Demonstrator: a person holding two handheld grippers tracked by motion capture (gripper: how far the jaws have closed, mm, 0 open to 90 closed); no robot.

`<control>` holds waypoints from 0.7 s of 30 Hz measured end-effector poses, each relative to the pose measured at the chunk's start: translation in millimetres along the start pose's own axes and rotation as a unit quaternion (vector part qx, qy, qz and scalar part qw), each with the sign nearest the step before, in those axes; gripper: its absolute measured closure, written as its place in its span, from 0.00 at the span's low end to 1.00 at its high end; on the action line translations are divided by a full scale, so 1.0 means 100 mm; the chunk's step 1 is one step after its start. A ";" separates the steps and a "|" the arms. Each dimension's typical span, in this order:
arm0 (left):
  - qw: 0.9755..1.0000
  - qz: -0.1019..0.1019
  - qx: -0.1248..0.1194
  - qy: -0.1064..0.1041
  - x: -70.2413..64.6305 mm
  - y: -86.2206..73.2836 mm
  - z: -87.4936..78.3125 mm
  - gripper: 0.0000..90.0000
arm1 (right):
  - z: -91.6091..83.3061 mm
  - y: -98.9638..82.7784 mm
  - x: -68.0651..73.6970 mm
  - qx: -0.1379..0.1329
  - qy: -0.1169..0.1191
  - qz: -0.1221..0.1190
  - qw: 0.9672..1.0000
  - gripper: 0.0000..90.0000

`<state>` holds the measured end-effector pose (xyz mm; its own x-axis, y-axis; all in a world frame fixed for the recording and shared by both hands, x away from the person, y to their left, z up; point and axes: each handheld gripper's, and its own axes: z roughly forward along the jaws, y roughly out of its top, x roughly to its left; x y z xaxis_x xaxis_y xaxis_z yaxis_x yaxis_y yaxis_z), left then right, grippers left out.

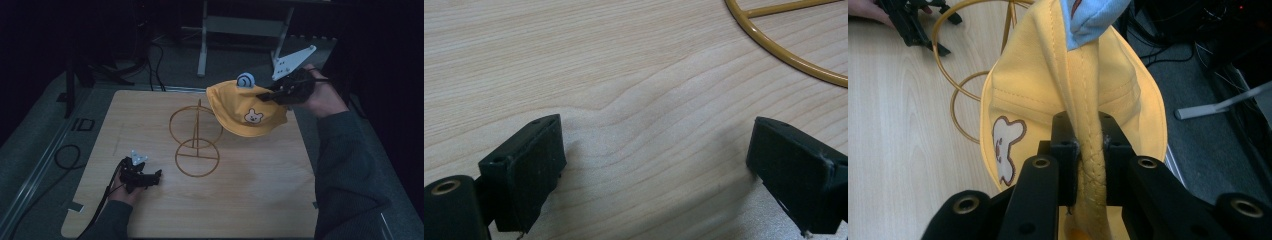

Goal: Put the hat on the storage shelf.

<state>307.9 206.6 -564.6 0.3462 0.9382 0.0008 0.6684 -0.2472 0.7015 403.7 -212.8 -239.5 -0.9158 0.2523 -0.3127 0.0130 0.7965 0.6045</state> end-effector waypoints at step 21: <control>1.000 -0.002 -0.001 0.000 0.00 0.00 0.00 0.10 | 0.18 0.33 0.06 -0.037 0.030 -0.020 0.999 0.90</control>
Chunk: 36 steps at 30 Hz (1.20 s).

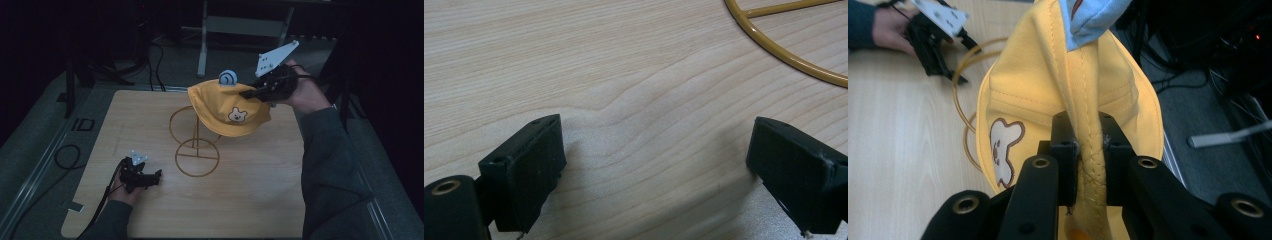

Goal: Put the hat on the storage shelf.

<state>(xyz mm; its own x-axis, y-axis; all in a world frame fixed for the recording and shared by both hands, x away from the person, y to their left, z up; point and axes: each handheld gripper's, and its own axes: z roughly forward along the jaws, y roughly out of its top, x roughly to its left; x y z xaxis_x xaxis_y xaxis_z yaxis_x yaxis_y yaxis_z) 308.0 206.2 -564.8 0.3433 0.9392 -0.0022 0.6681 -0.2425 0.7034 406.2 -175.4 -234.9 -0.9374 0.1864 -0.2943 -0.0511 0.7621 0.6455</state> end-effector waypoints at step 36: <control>1.000 0.000 -0.001 0.000 0.00 0.00 0.00 0.10 | 0.90 0.58 0.15 0.023 0.044 -0.017 0.999 0.82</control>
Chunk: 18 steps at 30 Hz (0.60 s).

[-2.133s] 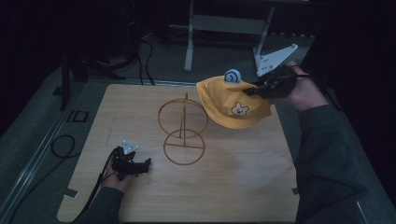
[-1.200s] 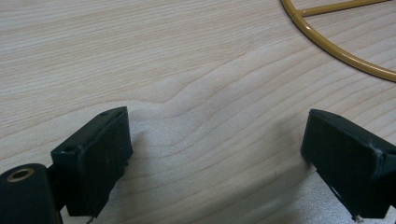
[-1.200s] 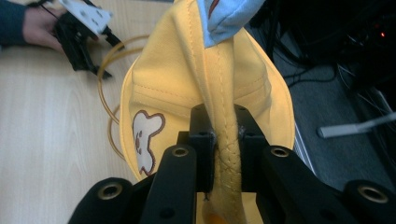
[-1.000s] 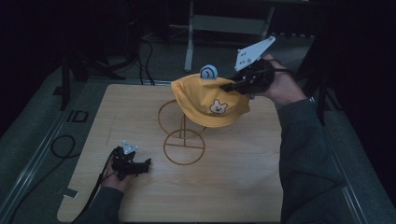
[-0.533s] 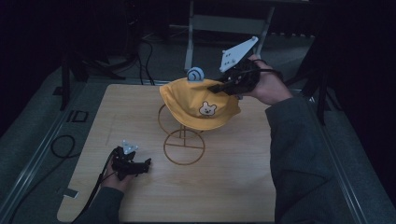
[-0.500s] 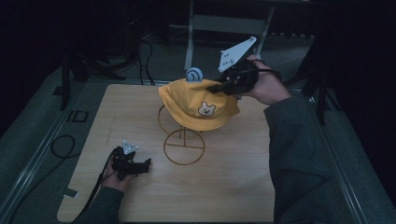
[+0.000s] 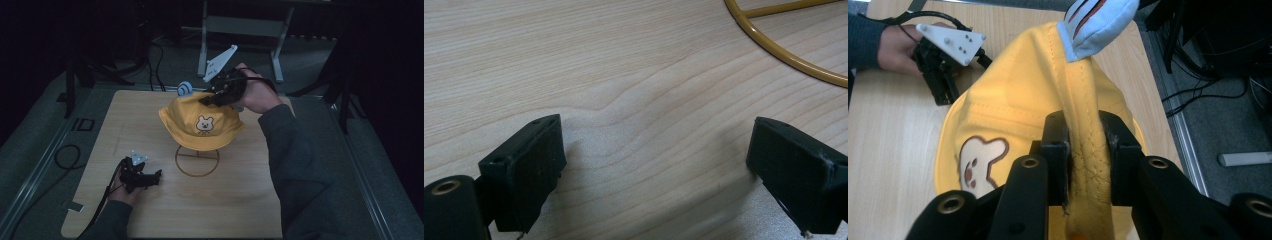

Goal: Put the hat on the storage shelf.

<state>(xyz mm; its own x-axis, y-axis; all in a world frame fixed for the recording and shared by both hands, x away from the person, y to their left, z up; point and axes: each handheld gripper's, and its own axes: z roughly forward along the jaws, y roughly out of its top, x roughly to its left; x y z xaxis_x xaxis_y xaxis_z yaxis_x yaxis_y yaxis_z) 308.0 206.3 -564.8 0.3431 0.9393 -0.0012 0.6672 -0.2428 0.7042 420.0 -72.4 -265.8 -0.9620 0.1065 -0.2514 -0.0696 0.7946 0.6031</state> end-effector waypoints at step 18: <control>1.000 0.001 0.000 0.000 0.00 0.00 0.00 0.10 | 0.41 0.09 0.08 0.018 0.010 0.001 1.000 0.76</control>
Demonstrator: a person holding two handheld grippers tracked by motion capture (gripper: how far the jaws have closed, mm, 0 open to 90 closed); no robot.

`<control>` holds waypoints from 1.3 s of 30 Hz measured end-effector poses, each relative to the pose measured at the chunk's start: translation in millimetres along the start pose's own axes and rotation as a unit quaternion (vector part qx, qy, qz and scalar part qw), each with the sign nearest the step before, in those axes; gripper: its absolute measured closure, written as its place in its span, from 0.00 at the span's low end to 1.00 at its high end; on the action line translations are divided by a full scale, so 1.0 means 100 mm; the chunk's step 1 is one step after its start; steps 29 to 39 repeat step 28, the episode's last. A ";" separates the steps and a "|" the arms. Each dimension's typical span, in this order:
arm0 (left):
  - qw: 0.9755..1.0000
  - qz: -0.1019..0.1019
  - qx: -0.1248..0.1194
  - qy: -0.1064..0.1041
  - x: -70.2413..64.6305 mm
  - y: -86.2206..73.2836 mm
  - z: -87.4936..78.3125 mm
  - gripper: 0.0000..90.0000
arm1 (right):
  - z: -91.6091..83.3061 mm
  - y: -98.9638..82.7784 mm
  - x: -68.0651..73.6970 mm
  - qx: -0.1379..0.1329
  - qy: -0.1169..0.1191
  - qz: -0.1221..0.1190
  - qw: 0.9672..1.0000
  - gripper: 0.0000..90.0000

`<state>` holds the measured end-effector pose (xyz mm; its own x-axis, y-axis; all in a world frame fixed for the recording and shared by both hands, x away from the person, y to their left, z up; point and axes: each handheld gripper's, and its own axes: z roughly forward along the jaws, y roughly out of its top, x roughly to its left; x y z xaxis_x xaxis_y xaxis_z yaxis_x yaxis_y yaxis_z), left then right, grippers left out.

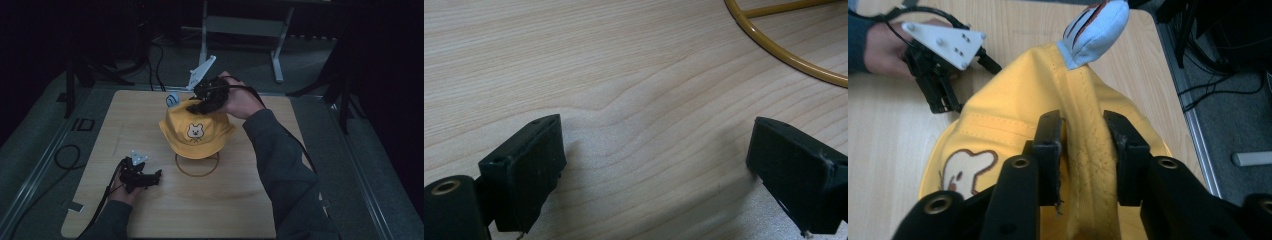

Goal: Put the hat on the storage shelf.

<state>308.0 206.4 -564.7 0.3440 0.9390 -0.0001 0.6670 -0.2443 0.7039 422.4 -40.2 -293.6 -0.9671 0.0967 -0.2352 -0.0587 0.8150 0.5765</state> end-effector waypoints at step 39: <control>1.000 -0.001 -0.001 0.000 0.00 0.00 0.00 0.10 | -0.32 -0.08 0.08 0.004 -0.061 0.035 0.997 0.13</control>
